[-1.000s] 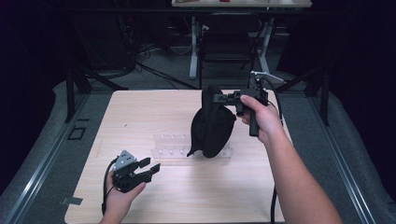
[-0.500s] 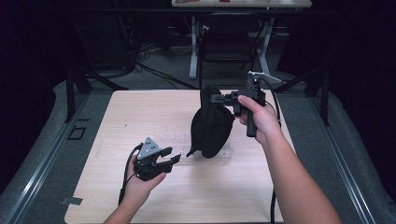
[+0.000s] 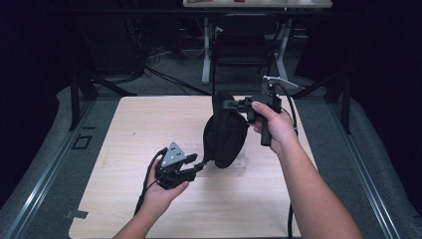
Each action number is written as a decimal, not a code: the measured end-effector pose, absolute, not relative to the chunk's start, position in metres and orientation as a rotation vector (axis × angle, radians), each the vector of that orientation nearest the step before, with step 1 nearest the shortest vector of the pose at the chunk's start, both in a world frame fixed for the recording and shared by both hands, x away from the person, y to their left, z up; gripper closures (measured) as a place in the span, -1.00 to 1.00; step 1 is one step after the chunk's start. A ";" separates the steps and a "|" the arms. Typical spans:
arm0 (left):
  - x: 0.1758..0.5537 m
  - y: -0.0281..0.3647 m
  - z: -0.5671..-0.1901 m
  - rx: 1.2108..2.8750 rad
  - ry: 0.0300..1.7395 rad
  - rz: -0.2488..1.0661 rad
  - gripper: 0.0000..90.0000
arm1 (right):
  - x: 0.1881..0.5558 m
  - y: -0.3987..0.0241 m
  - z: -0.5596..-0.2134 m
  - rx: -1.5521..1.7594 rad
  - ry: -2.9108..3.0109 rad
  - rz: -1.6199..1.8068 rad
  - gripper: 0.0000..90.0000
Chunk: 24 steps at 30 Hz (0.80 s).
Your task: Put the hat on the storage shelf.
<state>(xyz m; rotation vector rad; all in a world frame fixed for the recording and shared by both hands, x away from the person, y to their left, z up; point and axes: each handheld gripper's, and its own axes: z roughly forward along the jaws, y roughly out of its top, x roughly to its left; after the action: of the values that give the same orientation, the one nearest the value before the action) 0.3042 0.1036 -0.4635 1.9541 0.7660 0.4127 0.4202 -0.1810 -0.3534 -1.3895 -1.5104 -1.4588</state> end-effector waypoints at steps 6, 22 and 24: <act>0.302 0.099 -0.459 1.960 0.732 0.401 0.42 | 0.420 -0.180 -0.354 -1.385 -1.510 -1.461 0.94; 0.302 0.085 -0.465 2.030 0.716 0.497 0.74 | 0.419 -0.176 -0.353 -1.371 -1.505 -1.461 0.88; 0.302 0.086 -0.465 2.026 0.715 0.503 0.76 | 0.418 -0.177 -0.350 -1.368 -1.513 -1.476 0.79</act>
<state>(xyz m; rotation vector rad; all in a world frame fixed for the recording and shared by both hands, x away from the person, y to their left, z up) 0.3020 0.0860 -0.4650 2.0258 0.7146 0.5035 0.4177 -0.1774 -0.3504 -1.3676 -1.5126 -1.4758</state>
